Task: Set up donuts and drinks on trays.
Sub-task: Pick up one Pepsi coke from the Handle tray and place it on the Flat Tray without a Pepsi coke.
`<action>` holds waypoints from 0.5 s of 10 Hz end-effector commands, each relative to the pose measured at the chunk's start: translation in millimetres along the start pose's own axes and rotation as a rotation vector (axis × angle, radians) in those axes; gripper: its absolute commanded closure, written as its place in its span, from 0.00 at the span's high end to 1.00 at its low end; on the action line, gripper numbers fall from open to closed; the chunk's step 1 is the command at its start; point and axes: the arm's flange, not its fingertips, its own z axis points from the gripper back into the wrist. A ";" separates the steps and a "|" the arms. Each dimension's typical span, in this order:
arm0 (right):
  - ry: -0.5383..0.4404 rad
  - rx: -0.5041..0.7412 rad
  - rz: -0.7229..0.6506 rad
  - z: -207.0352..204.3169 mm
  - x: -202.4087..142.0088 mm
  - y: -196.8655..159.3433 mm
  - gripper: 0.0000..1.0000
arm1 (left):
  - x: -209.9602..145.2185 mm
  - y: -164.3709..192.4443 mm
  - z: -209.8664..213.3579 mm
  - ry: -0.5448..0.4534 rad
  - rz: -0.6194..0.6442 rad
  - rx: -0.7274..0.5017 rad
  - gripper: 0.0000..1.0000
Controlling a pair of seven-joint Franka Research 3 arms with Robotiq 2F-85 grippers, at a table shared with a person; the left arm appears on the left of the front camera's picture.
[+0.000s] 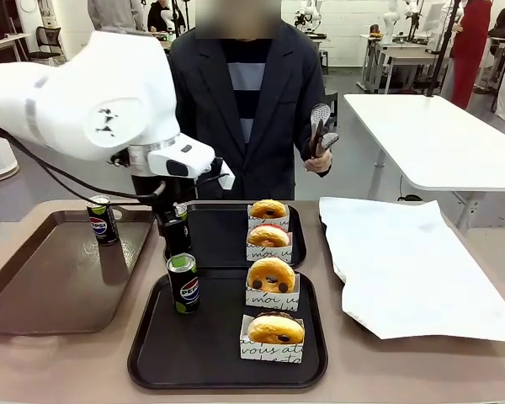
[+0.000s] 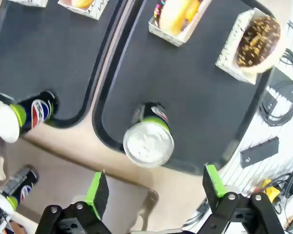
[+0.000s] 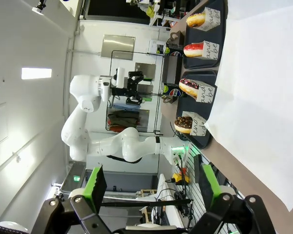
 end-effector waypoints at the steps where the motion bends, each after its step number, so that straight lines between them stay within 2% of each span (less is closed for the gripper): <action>1: -0.003 0.006 0.009 0.5 -0.1 1.3 1.00 | -27.8 -22.7 5.6 0.029 0.031 -0.028 1.00; 3: -0.003 0.006 0.009 0.5 -0.1 1.3 1.00 | -46.8 -40.1 1.5 0.053 0.034 -0.035 1.00; 5: -0.003 0.006 0.009 0.5 -0.1 1.3 1.00 | -60.0 -47.3 8.6 0.016 0.029 -0.021 1.00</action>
